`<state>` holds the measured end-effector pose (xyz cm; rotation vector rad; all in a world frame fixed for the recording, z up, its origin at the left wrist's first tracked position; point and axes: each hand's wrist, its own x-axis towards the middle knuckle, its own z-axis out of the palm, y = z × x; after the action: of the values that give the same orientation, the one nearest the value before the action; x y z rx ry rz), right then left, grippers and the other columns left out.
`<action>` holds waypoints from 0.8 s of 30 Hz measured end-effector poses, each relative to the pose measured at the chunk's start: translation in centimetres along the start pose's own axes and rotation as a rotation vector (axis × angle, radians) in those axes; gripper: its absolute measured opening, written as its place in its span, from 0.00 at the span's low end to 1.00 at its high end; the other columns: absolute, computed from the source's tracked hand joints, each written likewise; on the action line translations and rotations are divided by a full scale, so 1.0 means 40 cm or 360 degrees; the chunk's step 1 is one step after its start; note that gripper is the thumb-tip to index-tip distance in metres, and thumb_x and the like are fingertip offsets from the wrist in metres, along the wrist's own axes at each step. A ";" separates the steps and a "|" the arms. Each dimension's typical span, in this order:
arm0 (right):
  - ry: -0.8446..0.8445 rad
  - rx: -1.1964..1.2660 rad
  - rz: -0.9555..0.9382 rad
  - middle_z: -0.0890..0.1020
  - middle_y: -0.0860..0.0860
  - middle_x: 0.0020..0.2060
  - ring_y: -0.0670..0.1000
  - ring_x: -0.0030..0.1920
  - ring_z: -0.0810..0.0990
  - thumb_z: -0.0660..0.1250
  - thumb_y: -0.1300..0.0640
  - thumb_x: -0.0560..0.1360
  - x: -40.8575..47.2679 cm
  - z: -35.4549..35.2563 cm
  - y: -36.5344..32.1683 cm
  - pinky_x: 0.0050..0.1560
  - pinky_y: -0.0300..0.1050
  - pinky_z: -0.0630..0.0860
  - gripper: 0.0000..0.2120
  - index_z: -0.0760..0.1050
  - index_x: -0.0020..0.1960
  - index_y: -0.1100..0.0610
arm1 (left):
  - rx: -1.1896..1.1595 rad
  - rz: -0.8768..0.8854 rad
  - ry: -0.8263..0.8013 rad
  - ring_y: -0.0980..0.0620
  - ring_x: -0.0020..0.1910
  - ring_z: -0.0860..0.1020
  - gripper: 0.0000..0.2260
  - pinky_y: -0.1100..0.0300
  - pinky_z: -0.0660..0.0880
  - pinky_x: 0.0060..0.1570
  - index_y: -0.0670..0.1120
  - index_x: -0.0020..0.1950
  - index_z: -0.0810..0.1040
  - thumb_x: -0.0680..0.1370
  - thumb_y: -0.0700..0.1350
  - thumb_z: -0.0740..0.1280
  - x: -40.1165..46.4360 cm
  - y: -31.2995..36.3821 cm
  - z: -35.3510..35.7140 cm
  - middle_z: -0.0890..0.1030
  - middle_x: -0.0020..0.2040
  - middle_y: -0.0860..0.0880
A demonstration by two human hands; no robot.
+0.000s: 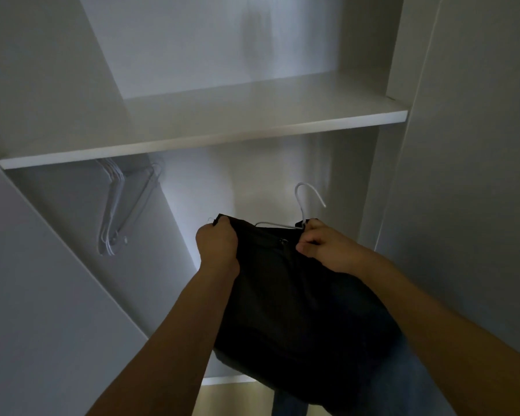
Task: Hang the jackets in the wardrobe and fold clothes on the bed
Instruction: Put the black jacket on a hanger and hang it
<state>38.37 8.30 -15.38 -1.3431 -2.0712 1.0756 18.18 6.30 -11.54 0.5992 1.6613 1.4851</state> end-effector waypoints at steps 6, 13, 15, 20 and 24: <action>0.0065 0.0081 -0.0084 0.68 0.46 0.45 0.40 0.44 0.72 0.64 0.56 0.79 0.005 -0.013 -0.039 0.49 0.27 0.65 0.10 0.78 0.42 0.58 | 0.1409 0.1551 0.0053 0.43 0.57 0.73 0.19 0.48 0.68 0.61 0.40 0.60 0.72 0.70 0.38 0.67 -0.001 -0.021 -0.043 0.76 0.55 0.42; 0.0192 0.0203 -0.0080 0.71 0.50 0.46 0.46 0.47 0.74 0.65 0.58 0.79 0.010 -0.041 -0.044 0.53 0.29 0.67 0.13 0.78 0.35 0.55 | 0.1673 0.1267 -0.1143 0.47 0.41 0.77 0.07 0.47 0.75 0.49 0.41 0.51 0.75 0.79 0.41 0.59 0.005 -0.068 -0.006 0.79 0.42 0.44; 0.0193 0.0112 -0.0105 0.73 0.48 0.42 0.40 0.42 0.75 0.66 0.57 0.78 0.008 -0.055 -0.032 0.46 0.24 0.68 0.12 0.79 0.36 0.56 | 0.1656 0.1133 -0.1230 0.47 0.44 0.78 0.09 0.50 0.76 0.47 0.43 0.54 0.76 0.80 0.43 0.58 0.014 -0.059 -0.005 0.80 0.46 0.47; 0.0973 0.0260 0.0166 0.82 0.54 0.43 0.49 0.46 0.79 0.61 0.72 0.74 0.065 -0.105 0.066 0.50 0.39 0.72 0.15 0.78 0.39 0.54 | 0.2559 0.0681 -0.1317 0.55 0.53 0.72 0.22 0.60 0.66 0.54 0.52 0.61 0.77 0.78 0.65 0.57 0.086 0.008 -0.079 0.75 0.56 0.55; 0.1155 0.0185 0.0259 0.81 0.59 0.48 0.55 0.45 0.79 0.57 0.73 0.73 0.130 -0.087 0.102 0.50 0.42 0.77 0.18 0.79 0.44 0.55 | 0.2526 0.0860 -0.1258 0.53 0.48 0.74 0.10 0.61 0.67 0.48 0.48 0.50 0.79 0.82 0.51 0.60 0.120 -0.043 -0.127 0.78 0.50 0.51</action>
<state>40.89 15.20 -16.78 -1.5618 -1.3677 0.6131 11.63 6.79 -14.54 2.2017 1.7202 -0.2387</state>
